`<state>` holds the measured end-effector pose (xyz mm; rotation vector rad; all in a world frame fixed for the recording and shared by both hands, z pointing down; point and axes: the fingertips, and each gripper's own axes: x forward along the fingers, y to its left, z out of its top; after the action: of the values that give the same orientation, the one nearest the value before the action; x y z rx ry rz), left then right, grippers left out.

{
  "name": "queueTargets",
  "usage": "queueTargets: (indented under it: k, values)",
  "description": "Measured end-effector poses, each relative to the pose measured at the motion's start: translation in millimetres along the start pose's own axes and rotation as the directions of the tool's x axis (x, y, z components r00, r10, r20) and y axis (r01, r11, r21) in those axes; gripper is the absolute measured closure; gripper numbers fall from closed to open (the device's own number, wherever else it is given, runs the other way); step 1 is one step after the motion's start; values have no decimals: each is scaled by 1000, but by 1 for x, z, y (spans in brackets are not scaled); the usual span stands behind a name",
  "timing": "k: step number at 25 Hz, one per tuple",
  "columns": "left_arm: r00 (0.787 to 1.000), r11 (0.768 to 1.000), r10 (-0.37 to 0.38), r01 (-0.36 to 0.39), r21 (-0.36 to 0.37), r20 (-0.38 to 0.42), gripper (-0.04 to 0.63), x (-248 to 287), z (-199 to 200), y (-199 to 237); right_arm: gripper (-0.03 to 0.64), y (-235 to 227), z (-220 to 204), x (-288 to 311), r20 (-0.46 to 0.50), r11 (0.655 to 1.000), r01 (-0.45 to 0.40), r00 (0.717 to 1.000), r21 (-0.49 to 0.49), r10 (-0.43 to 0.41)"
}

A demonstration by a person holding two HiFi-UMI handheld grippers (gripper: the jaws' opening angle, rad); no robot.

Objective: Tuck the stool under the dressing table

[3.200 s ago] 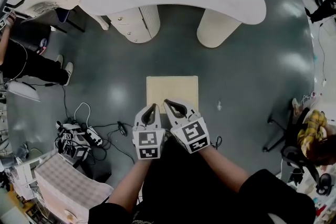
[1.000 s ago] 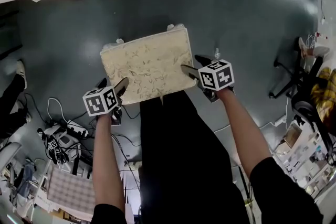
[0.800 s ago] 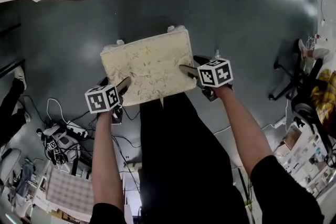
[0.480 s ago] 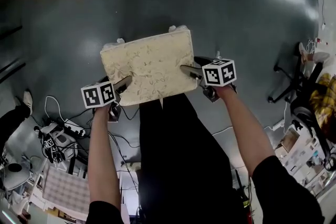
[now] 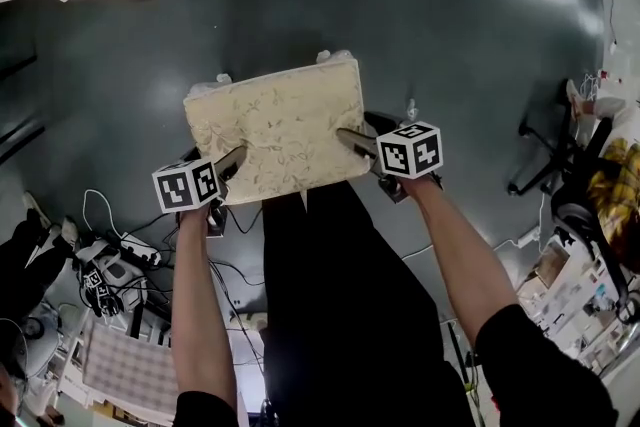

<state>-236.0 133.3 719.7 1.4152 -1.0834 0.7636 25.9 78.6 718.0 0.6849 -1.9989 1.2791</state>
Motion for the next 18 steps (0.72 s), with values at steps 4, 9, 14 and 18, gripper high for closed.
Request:
queueTargets:
  k: [4,9,14,18]
  values:
    - [1000,998,26,-26,61,15,141,2,27,-2,325,-3,16,-2,44,1000,30,999,-6,-30]
    - [999,996,29,-30,87,14,141,4,58,1,325,-8,40,1,78,998,59,995,-1,-59]
    - [998,998,20,-23,58,52,141,6,84,-2,325,-18,74,5,102,996,86,991,-18,-83]
    - [996,999,28,-31,33,81,141,10,106,1,325,-25,103,11,104,995,91,991,-45,-86]
